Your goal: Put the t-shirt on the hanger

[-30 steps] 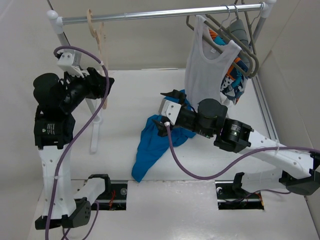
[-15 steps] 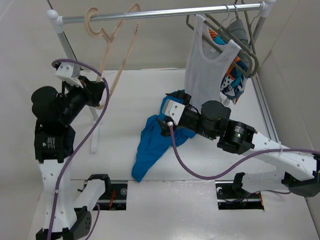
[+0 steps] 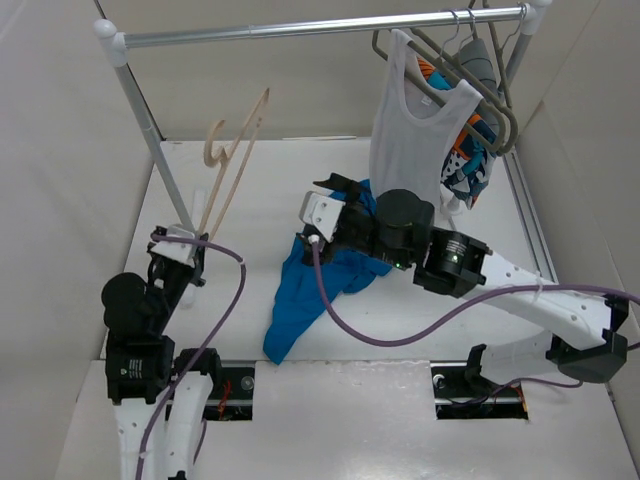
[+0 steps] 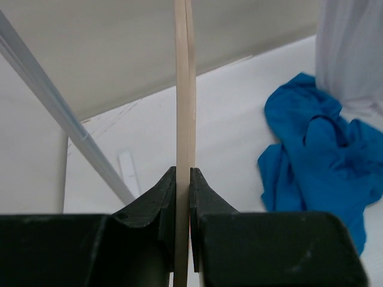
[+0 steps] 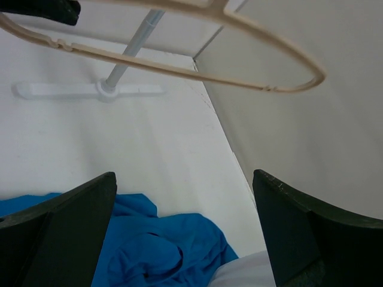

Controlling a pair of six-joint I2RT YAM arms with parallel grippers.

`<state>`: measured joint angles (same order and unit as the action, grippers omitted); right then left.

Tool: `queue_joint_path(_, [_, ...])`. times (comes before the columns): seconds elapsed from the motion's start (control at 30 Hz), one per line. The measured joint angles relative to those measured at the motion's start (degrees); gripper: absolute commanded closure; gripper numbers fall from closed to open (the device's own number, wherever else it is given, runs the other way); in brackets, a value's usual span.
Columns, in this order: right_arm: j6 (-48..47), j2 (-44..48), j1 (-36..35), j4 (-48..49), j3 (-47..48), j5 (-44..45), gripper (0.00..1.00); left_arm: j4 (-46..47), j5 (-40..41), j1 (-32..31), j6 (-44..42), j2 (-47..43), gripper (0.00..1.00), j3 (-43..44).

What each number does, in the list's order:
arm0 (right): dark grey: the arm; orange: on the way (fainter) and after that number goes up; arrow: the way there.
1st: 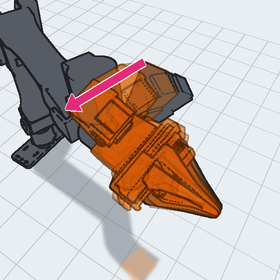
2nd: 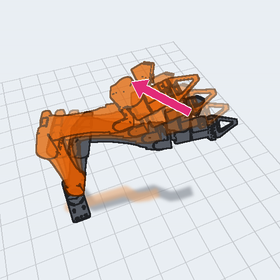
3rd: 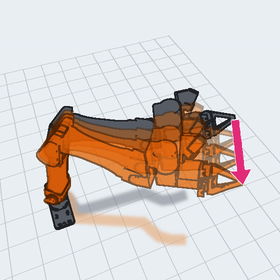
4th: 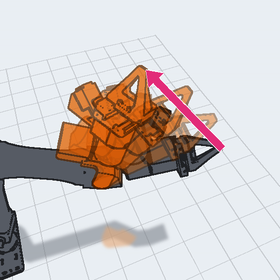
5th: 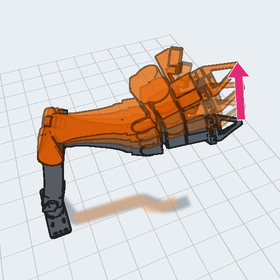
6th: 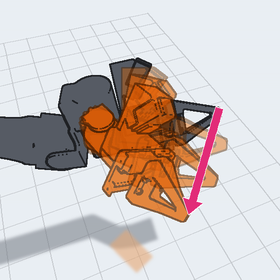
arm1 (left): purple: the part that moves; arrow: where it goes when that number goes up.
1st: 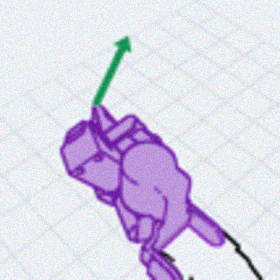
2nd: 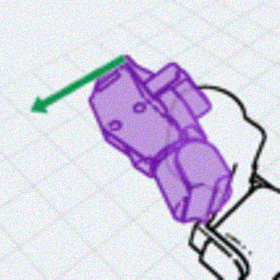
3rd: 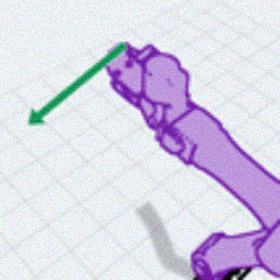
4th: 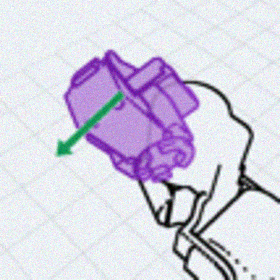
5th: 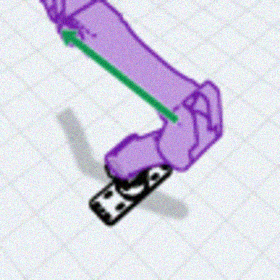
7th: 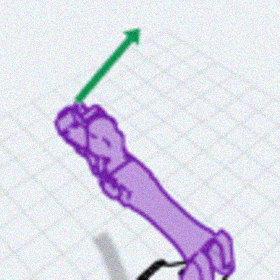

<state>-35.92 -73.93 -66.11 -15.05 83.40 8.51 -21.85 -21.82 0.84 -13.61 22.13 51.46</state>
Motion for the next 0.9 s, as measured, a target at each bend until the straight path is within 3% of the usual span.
queue_joint_path(0.2, [-6.6,-5.9,0.0,-1.6,8.4,2.6,0.0,-1.7,1.5,0.0,-7.4,-6.5,1.0,-9.1])
queue_joint_path(0.4, [-7.7,1.5,1.2,17.1,-8.7,8.0,0.0,-1.0,3.1,0.0,-14.6,-10.3,1.0,-14.9])
queue_joint_path(0.57, [-1.0,-0.9,6.0,29.9,-13.1,0.5,0.0,0.6,9.1,0.0,-19.7,-9.0,1.0,-17.1])
queue_joint_path(0.73, [12.6,-13.7,10.2,30.8,-6.0,-10.1,0.0,3.2,15.3,0.0,-23.0,-3.8,1.0,-17.3])
queue_joint_path(0.9, [25.5,-25.6,10.5,31.0,-3.9,-15.2,0.12,3.9,15.1,0.0,-25.0,-2.3,1.0,-18.2])
